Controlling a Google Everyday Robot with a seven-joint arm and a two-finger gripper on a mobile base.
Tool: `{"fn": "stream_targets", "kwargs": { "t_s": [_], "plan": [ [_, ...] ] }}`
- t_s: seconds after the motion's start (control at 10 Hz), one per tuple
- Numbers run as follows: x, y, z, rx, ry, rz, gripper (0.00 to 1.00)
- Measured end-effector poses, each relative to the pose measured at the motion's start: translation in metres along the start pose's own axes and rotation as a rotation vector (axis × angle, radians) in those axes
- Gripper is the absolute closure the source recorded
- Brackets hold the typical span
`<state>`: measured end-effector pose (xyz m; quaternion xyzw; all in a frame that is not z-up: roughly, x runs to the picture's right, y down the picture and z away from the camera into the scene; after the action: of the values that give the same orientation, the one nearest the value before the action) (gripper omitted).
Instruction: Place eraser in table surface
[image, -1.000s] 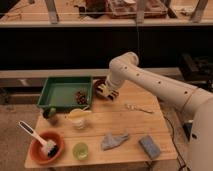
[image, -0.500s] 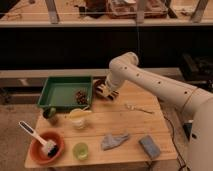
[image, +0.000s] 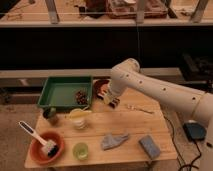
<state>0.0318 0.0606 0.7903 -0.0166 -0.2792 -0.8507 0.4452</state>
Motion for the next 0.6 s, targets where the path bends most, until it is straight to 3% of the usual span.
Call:
{"fn": "stream_targets", "kwargs": {
  "t_s": [0.1, 0.3, 0.6],
  "plan": [
    [-0.01, -0.004, 0.011, 0.006, -0.023, -0.02, 0.96],
    [-0.039, -0.003, 0.036, 0.018, -0.054, -0.043, 0.74],
    [-0.057, -0.003, 0.054, 0.055, -0.038, -0.068, 0.45]
  ]
}}
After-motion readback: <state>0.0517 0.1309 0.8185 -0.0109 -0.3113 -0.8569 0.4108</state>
